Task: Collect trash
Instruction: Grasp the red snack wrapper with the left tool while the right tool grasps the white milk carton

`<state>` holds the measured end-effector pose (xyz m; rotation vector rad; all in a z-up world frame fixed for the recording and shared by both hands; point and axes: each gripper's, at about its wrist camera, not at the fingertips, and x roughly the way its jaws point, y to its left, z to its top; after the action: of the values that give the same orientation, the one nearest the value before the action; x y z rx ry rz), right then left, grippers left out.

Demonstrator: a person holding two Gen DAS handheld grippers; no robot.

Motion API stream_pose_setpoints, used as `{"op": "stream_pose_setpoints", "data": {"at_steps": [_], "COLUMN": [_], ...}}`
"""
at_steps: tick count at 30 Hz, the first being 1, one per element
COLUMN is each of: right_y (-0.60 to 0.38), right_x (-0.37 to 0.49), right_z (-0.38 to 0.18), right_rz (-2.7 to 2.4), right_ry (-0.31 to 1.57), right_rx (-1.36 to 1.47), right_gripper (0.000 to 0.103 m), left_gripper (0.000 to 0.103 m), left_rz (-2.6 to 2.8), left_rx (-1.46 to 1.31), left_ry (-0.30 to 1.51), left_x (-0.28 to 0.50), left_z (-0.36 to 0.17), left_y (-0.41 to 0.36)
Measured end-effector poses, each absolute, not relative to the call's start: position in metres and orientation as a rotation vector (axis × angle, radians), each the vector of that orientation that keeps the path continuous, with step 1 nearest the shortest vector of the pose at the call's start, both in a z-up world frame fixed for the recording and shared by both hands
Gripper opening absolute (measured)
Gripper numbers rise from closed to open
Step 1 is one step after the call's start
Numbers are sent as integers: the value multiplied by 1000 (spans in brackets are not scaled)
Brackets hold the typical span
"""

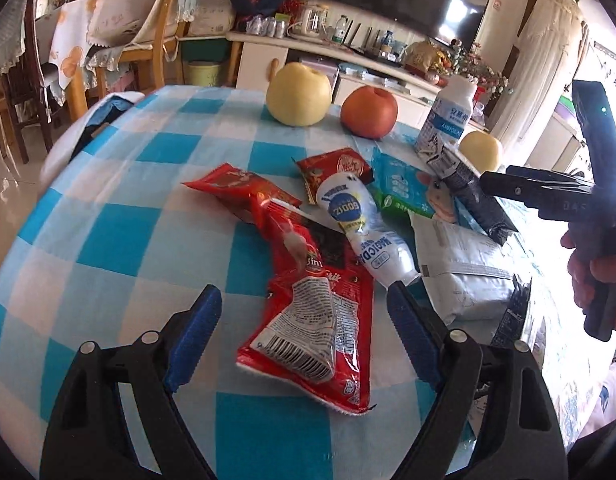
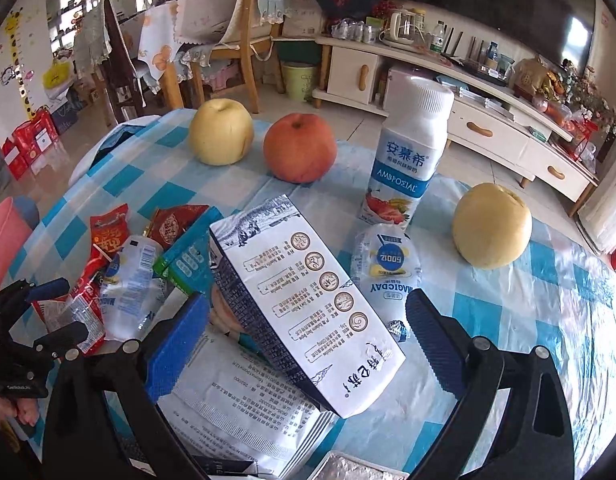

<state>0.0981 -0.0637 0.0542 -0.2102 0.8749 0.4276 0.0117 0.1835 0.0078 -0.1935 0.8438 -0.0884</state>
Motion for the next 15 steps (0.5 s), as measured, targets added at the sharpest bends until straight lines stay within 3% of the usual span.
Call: {"op": "stream_pose_setpoints", "data": {"at_steps": [5,7,8,9,15], "right_y": [-63,-61,-59,-57,-48], "right_x": [106,104,104,104,95], "right_z": [42,42,43,43,48], "right_rz": [439,457,469,473,468], "right_ry": [909,909,912,920,926], "right_rx": [-210,-216,-221,-232,-278], "right_gripper": [97,93,80,73,45], "left_gripper": [59,48,39,36,34], "left_rz": [-78,-74,-75,-73,-74], "left_rx": [-210,-213,-220,-225,-262], "left_ry": [859,860,861,860,854], "left_x": [17,18,19,18,16], "left_z": [4,3,2,3,3], "left_y": [183,184,185,185,190]}}
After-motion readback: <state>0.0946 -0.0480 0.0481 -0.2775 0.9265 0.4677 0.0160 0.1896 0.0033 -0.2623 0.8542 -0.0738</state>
